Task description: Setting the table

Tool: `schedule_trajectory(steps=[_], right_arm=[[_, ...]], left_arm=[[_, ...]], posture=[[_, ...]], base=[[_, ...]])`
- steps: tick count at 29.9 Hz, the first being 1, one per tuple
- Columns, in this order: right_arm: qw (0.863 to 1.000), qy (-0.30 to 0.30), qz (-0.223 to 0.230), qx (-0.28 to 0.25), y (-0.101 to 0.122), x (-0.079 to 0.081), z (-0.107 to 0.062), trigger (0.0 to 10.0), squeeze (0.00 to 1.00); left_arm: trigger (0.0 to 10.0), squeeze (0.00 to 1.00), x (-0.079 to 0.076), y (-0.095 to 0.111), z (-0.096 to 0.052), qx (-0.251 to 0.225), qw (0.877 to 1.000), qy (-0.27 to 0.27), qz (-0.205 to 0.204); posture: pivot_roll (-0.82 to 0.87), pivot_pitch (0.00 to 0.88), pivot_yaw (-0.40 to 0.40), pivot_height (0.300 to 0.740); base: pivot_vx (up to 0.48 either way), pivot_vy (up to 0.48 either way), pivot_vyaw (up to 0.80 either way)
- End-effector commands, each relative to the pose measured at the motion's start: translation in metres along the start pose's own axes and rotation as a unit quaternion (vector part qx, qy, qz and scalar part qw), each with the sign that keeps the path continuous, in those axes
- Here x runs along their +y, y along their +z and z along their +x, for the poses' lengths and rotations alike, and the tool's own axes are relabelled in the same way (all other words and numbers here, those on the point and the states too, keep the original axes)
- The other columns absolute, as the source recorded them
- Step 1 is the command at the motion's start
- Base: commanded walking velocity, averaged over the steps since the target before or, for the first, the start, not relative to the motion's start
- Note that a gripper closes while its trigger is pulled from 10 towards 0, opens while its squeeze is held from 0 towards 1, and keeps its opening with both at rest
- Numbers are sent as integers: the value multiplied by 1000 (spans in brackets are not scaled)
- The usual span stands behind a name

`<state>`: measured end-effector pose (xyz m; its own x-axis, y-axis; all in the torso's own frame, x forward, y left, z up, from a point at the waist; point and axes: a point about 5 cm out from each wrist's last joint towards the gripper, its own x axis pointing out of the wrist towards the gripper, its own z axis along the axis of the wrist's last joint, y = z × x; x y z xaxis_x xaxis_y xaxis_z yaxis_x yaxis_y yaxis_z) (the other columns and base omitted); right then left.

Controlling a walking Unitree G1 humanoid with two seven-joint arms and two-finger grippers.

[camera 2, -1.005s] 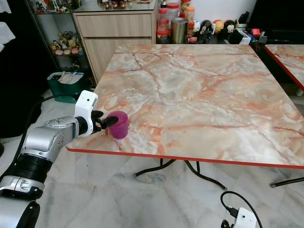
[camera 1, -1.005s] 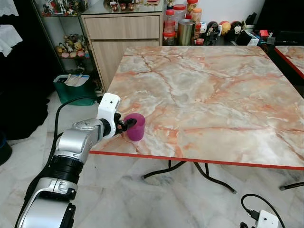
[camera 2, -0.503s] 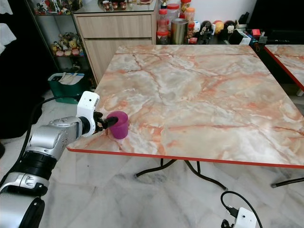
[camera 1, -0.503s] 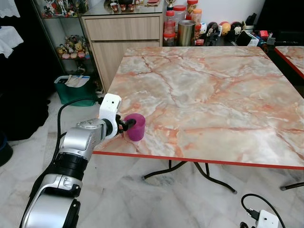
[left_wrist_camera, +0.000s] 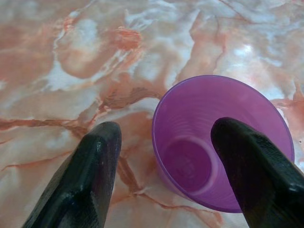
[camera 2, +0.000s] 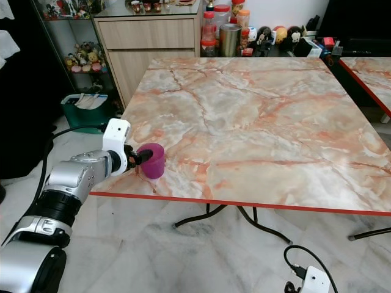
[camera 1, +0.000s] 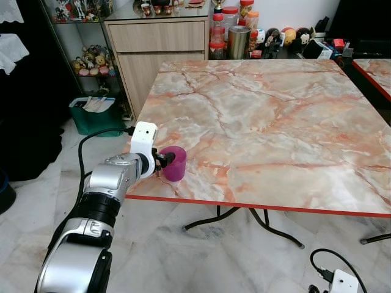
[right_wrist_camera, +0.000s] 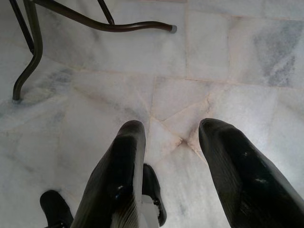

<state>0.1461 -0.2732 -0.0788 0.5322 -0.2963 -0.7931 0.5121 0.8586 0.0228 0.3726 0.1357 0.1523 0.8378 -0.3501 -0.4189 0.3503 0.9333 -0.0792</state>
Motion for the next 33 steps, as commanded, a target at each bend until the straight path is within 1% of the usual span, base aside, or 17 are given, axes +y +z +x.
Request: schedule_trajectory(steps=[1, 17, 27, 28, 29, 30, 33], right_arm=[[1000, 3, 3, -2, 1, 2, 0, 10000, 0], [1000, 3, 3, -3, 2, 2, 0, 10000, 0], [1000, 3, 3, -3, 2, 2, 0, 10000, 0], [1000, 3, 3, -3, 2, 2, 0, 10000, 0], [1000, 3, 3, -3, 2, 2, 0, 10000, 0], [1000, 3, 3, -3, 2, 1, 0, 10000, 0], [1000, 3, 2, -3, 2, 2, 0, 10000, 0]], left_arm=[[0, 0, 1, 10, 0, -13, 1000, 6, 2], [0, 0, 2, 11, 2, -16, 1000, 8, 1], [0, 0, 3, 9, 1, -9, 1000, 2, 5], [3412, 0, 0, 8, 1, -4, 1000, -6, 10], [3412, 0, 0, 8, 1, -4, 1000, -6, 10], [10000, 0, -2, 6, 1, 2, 1000, -14, 17], [10000, 0, -3, 6, 2, 4, 1000, -17, 19]], posture=[[88, 18, 49, 740], [89, 21, 47, 740], [87, 24, 48, 740], [87, 24, 48, 740], [87, 24, 48, 740], [87, 24, 48, 740], [88, 25, 48, 740]], base=[[0, 0, 0], [0, 0, 0], [0, 0, 0], [0, 0, 0], [0, 0, 0], [0, 0, 0], [0, 0, 0]])
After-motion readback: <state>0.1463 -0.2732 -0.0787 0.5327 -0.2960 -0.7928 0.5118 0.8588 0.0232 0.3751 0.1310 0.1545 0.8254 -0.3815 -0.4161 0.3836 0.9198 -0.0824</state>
